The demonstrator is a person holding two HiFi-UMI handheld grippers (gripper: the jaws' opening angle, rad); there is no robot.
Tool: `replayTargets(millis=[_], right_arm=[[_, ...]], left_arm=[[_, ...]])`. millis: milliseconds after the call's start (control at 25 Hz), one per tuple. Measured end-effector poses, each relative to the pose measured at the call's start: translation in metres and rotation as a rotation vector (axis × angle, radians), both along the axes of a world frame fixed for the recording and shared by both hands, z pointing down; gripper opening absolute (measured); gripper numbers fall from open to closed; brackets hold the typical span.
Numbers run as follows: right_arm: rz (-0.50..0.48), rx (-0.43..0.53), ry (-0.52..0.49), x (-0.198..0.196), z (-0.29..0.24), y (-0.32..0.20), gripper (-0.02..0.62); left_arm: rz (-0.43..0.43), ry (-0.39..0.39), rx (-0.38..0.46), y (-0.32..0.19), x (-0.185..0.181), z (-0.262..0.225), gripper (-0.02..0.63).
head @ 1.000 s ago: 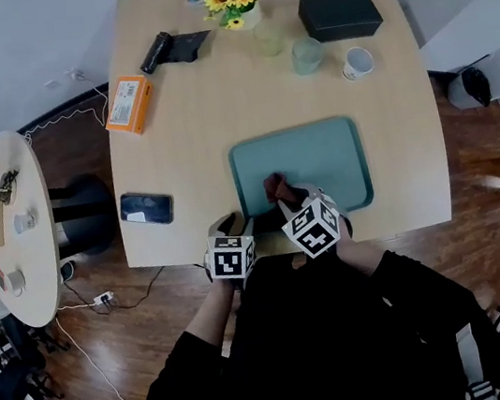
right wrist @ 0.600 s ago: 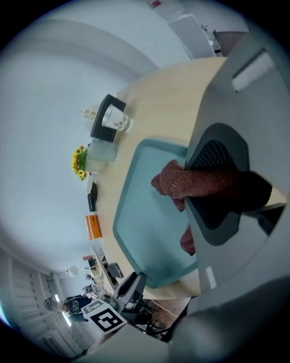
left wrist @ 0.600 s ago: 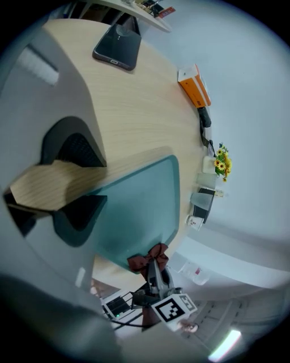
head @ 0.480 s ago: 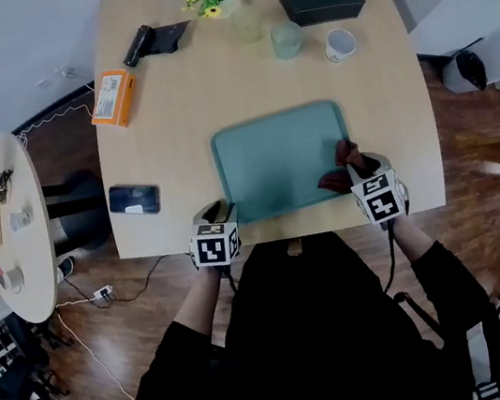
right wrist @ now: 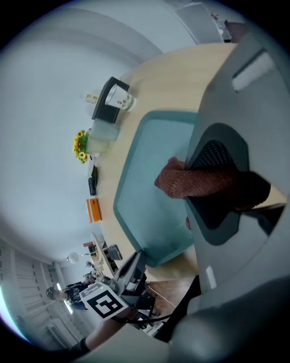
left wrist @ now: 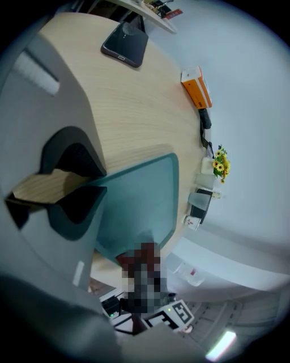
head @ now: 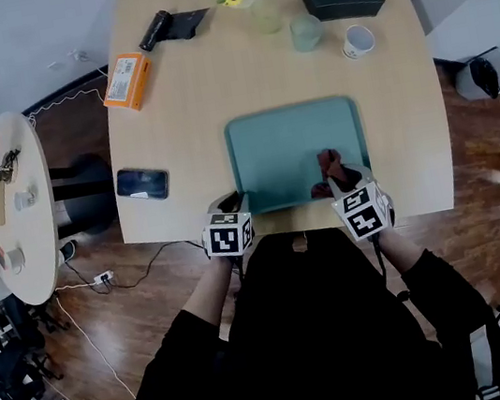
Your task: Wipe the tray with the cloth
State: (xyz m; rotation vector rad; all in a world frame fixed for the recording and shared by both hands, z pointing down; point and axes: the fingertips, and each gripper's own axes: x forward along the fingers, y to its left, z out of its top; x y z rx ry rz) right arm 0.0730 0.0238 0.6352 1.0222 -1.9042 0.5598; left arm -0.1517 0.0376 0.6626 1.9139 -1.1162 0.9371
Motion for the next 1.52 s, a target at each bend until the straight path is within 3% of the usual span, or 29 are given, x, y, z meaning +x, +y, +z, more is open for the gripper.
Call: replayTargets(millis=[320,760,1040,1520], right_arm=[[-0.186,-0.001,-0.047,-0.102,-0.002,0.008,0.111],[-0.286,-0.028,-0.144,-0.194,0.001,0.016,0.110],[-0.389,-0.029,-0.090,-0.205,0.008,0.009,0.110],[-0.403,0.053,0.056,-0.198,0.005,-0.144,0.110]], left_arm=[[0.005,0.013,-0.004,0.000,0.001,0.000,0.040],[-0.019,0.072,0.000,0.000,0.000,0.000,0.037],[-0.003,0.078,-0.008,0.001,0.001,-0.001,0.037],[0.014,0.084,-0.008,0.000,0.002,-0.001,0.037]])
